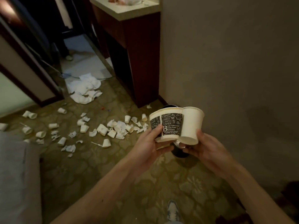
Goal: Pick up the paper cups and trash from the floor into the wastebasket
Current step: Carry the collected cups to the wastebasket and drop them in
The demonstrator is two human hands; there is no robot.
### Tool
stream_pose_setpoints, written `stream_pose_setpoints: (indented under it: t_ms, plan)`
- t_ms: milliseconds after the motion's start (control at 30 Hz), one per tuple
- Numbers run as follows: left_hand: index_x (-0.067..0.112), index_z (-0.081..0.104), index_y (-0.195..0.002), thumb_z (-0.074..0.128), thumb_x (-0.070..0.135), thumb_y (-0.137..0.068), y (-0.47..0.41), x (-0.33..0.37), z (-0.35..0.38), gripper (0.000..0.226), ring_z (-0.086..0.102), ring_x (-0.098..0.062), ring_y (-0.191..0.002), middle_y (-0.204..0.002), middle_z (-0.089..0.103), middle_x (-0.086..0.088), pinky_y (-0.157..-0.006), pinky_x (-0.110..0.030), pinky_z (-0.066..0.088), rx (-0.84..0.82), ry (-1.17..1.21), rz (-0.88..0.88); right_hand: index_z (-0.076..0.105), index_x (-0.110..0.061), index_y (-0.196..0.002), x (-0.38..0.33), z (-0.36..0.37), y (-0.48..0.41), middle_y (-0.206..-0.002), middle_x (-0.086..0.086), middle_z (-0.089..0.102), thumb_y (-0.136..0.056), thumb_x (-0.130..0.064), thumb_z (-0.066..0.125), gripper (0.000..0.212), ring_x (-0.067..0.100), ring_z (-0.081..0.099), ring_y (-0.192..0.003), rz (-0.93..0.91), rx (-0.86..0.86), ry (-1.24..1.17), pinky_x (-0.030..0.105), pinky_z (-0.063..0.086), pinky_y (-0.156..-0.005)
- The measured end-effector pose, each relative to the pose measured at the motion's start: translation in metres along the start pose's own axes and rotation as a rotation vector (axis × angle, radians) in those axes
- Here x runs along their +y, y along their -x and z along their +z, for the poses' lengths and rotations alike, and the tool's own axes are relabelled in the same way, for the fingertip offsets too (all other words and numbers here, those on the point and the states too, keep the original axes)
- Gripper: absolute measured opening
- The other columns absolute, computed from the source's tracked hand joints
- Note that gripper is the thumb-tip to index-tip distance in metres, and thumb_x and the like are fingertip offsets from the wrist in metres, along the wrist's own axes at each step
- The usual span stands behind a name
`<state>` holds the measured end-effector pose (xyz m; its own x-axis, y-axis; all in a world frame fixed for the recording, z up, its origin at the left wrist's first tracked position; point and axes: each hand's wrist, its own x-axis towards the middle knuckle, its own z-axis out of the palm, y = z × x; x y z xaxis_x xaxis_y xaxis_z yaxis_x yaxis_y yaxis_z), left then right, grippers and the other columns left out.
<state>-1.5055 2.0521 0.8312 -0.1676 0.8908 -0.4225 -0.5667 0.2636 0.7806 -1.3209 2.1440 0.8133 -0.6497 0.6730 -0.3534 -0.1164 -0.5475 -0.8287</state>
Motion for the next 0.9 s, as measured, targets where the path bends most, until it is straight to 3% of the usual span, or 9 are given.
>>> stream_pose_setpoints:
  t_ms: [67, 200, 333, 467, 600, 900]
  plan:
    - [0.013, 0.060, -0.119, 0.050, 0.031, -0.099, -0.027, 0.016, 0.004, 0.028, 0.073, -0.020, -0.092, -0.107, 0.075, -0.008, -0.074, -0.035, 0.059, 0.025, 0.023, 0.024, 0.053, -0.007, -0.133, -0.018, -0.004, -0.032, -0.124, 0.022, 0.065, -0.086, -0.039, 0.053, 0.057, 0.033, 0.064, -0.105, 0.001, -0.011, 0.014, 0.044, 0.054, -0.090]
    - [0.011, 0.060, -0.119, 0.049, 0.028, -0.101, -0.065, 0.046, -0.004, 0.027, 0.074, -0.021, -0.092, -0.108, 0.075, -0.010, -0.071, -0.033, 0.059, 0.089, 0.053, 0.061, 0.050, -0.007, -0.134, -0.047, 0.002, -0.087, -0.123, 0.022, 0.065, -0.087, -0.036, 0.055, 0.056, 0.030, 0.066, -0.098, 0.045, -0.074, 0.027, 0.037, 0.058, -0.080]
    - [0.011, 0.057, -0.128, 0.049, 0.029, -0.101, -0.102, 0.076, -0.025, 0.033, 0.068, -0.029, -0.109, -0.118, 0.072, -0.011, -0.091, -0.043, 0.055, 0.106, -0.011, 0.045, 0.050, -0.011, -0.134, -0.064, 0.014, -0.145, -0.124, 0.019, 0.065, -0.088, -0.039, 0.053, 0.054, 0.032, 0.066, -0.104, 0.068, -0.089, 0.064, 0.035, 0.057, -0.076]
    - [0.014, 0.059, -0.128, 0.052, 0.031, -0.100, -0.153, 0.111, -0.056, 0.033, 0.069, -0.022, -0.106, -0.119, 0.071, -0.008, -0.083, -0.038, 0.057, 0.061, -0.077, 0.037, 0.048, -0.010, -0.132, -0.082, 0.032, -0.211, -0.120, 0.018, 0.067, -0.094, -0.036, 0.049, 0.046, 0.027, 0.071, -0.095, 0.054, -0.013, 0.045, 0.034, 0.057, -0.073]
    - [0.014, 0.058, -0.129, 0.052, 0.031, -0.099, -0.215, 0.151, -0.090, 0.035, 0.069, -0.020, -0.103, -0.118, 0.072, -0.009, -0.078, -0.035, 0.057, -0.003, -0.078, -0.008, 0.045, -0.012, -0.132, -0.088, 0.046, -0.262, -0.121, 0.021, 0.067, -0.089, -0.040, 0.054, 0.052, 0.030, 0.071, -0.098, 0.018, 0.065, -0.027, 0.033, 0.058, -0.071]
    - [0.014, 0.058, -0.130, 0.050, 0.038, -0.097, -0.332, 0.210, -0.118, 0.042, 0.066, -0.024, -0.113, -0.124, 0.068, -0.013, -0.089, -0.036, 0.056, -0.217, -0.135, -0.275, 0.053, -0.017, -0.132, -0.071, 0.057, -0.333, -0.122, 0.024, 0.065, -0.089, -0.035, 0.058, 0.047, 0.034, 0.066, -0.102, -0.055, 0.293, -0.318, 0.036, 0.059, -0.072]
